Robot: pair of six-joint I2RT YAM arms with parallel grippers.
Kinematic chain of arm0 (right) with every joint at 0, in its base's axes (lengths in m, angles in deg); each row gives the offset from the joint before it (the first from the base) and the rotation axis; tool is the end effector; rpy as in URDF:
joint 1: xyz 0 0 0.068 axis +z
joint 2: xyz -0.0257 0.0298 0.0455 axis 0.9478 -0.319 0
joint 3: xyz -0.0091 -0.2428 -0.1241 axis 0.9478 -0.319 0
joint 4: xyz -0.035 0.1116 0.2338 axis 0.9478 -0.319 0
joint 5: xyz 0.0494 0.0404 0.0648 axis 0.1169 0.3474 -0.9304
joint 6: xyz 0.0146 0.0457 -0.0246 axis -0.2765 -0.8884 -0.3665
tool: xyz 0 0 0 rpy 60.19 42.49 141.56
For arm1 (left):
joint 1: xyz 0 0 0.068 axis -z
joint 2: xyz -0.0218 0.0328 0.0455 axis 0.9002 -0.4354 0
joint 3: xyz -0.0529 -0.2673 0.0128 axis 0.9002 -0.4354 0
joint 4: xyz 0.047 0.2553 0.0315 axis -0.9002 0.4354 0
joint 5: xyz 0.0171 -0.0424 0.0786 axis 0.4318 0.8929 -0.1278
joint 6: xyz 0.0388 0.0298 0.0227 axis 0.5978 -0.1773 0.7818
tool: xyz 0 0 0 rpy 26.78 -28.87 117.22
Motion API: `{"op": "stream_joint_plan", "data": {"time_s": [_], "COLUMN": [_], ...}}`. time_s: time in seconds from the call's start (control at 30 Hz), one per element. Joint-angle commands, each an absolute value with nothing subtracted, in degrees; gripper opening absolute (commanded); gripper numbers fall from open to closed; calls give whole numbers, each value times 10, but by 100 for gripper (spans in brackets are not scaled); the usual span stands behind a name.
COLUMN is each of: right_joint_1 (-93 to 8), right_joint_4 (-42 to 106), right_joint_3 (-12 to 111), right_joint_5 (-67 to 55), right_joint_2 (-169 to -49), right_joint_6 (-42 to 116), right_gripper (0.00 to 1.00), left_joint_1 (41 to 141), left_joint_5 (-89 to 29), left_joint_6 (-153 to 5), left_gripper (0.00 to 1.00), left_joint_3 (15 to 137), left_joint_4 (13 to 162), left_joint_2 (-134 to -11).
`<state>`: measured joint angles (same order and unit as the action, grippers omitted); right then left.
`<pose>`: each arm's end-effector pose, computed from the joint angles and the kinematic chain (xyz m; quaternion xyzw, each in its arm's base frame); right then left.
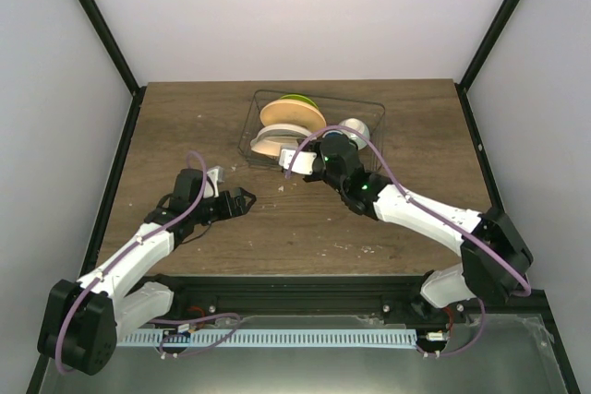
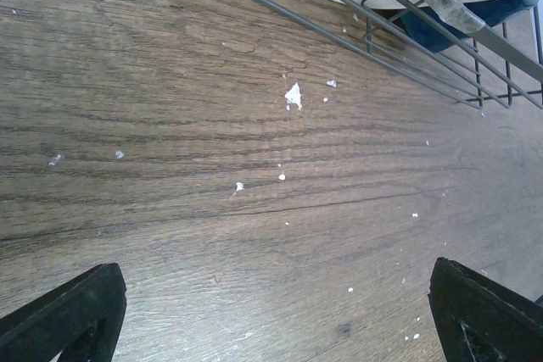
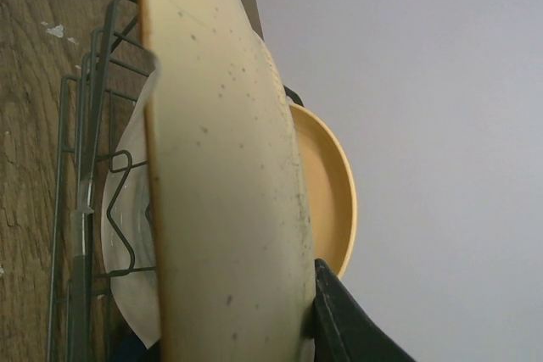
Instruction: Load the mixed dishes into the dish rack
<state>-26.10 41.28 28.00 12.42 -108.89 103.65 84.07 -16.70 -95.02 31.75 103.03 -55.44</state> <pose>0.2354 0.2278 0.2839 -0.6045 0.5358 -0.1517 0.5697 0.1837 -0.0801 0.1916 -0.0274 0.9073 -0.3217 0.2693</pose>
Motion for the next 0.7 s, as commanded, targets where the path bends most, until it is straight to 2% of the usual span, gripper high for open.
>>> {"op": "stream_joint_plan", "data": {"time_s": [0.0,0.67], "right_joint_1": [-267,-266], "right_joint_4": [486,477], "right_joint_3": [301,285], "right_joint_5": [107,84], "right_joint_2": [-1084,-1126], "right_joint_6": [1018,973], "right_gripper": [1,1], "left_joint_1": [841,841], "left_joint_5": [-161,-157], "left_joint_6": [-947,-942], "left_gripper": [99,99], "left_joint_3": [313,317], "left_joint_4": [1017,1015], "left_joint_2": [-559,-568]}}
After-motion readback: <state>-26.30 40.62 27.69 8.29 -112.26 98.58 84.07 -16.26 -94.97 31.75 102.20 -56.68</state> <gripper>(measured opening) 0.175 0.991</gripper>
